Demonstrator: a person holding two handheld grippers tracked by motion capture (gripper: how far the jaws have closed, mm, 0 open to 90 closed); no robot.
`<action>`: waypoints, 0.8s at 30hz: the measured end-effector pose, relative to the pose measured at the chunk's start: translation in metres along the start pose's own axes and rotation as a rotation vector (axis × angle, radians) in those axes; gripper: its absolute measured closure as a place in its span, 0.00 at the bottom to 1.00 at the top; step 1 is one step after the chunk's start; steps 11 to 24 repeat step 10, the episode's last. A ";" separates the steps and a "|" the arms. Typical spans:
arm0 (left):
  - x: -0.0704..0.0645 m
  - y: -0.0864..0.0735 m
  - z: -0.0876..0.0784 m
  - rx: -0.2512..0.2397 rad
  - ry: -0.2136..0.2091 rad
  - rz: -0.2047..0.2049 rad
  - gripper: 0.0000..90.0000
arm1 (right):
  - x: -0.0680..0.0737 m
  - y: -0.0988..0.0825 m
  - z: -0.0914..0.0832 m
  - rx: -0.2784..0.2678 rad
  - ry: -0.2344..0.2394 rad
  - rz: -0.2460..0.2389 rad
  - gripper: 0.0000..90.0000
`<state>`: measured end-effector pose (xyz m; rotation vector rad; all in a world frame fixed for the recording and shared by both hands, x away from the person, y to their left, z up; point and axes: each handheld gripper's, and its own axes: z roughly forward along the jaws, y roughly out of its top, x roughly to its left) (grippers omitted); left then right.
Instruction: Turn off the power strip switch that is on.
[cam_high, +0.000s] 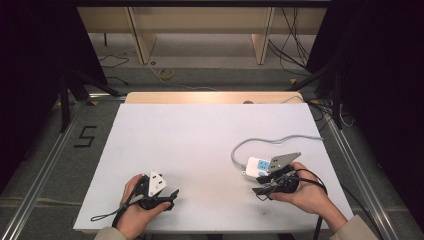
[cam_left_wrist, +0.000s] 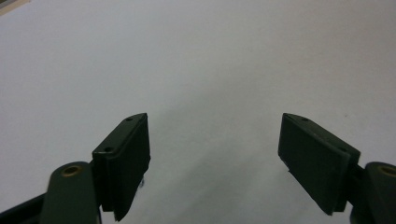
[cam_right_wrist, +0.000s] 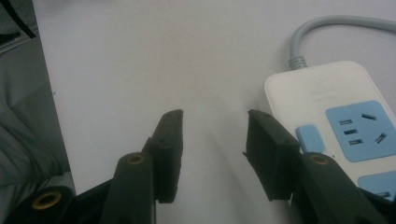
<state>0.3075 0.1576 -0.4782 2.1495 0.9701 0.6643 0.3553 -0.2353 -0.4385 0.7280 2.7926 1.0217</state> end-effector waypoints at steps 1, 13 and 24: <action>0.000 0.000 0.000 0.000 -0.001 0.001 0.28 | 0.000 0.000 0.000 -0.004 0.001 -0.003 0.63; 0.001 -0.001 0.003 0.007 -0.005 -0.005 0.27 | 0.002 0.000 0.001 -0.016 0.005 -0.017 0.60; 0.001 -0.001 0.003 0.007 -0.005 -0.005 0.27 | 0.002 0.000 0.001 -0.016 0.005 -0.017 0.60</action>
